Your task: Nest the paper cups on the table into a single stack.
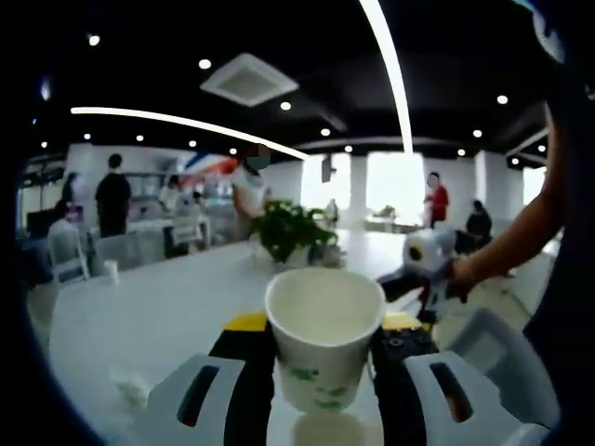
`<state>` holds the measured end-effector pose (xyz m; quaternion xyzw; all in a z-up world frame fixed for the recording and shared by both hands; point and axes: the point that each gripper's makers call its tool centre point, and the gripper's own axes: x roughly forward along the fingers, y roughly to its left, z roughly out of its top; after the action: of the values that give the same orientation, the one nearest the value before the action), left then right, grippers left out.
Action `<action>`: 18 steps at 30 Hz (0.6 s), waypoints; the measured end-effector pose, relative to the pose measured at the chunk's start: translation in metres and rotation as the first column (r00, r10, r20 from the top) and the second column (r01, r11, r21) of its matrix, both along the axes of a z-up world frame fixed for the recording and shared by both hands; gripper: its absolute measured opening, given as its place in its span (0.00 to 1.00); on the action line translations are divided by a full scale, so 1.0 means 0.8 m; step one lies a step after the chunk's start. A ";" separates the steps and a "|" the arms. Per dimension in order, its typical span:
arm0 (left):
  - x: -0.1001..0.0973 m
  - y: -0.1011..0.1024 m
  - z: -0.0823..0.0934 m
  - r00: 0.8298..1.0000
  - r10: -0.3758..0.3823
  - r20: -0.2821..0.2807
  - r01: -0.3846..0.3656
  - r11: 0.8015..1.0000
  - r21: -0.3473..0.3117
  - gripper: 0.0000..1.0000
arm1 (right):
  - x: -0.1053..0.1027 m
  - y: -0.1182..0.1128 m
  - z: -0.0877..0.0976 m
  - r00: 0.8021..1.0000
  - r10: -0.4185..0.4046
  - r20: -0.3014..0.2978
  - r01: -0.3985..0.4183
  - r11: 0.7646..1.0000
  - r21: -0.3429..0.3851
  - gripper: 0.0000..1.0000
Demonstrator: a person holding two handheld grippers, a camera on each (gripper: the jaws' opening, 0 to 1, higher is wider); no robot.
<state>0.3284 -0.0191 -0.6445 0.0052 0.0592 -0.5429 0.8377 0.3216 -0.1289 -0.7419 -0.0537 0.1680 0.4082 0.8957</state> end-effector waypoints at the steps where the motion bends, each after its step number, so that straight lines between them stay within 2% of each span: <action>1: 0.000 0.000 -0.001 1.000 0.002 -0.002 -0.002 1.000 0.002 0.38 | 0.000 0.000 0.000 1.000 -0.001 0.000 0.001 1.000 0.001 0.97; 4: -0.001 0.001 -0.003 1.000 0.002 0.003 -0.002 1.000 -0.004 0.38 | -0.001 -0.001 -0.002 1.000 -0.003 -0.003 0.003 1.000 -0.001 0.97; 6: 0.002 0.002 0.000 0.998 0.013 0.065 -0.012 1.000 -0.010 0.38 | -0.002 -0.003 -0.003 1.000 -0.005 -0.004 0.005 1.000 -0.001 0.97; 7: -0.001 0.002 0.000 0.998 0.010 0.070 -0.008 1.000 -0.020 0.38 | -0.003 -0.003 -0.004 1.000 -0.006 -0.006 0.006 1.000 0.000 0.97; 9: -0.002 0.002 -0.001 0.999 0.006 0.052 -0.004 0.999 -0.039 0.38 | -0.004 -0.003 -0.005 1.000 -0.009 -0.010 0.009 1.000 0.001 0.97; 18: -0.005 0.003 -0.026 0.999 0.015 0.033 -0.014 1.000 -0.026 0.38 | -0.011 -0.001 -0.015 1.000 -0.016 -0.024 0.016 1.000 0.004 0.97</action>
<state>0.3245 -0.0170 -0.6651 0.0030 0.0382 -0.5374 0.8425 0.3126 -0.1301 -0.7542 -0.0457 0.1782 0.4018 0.8971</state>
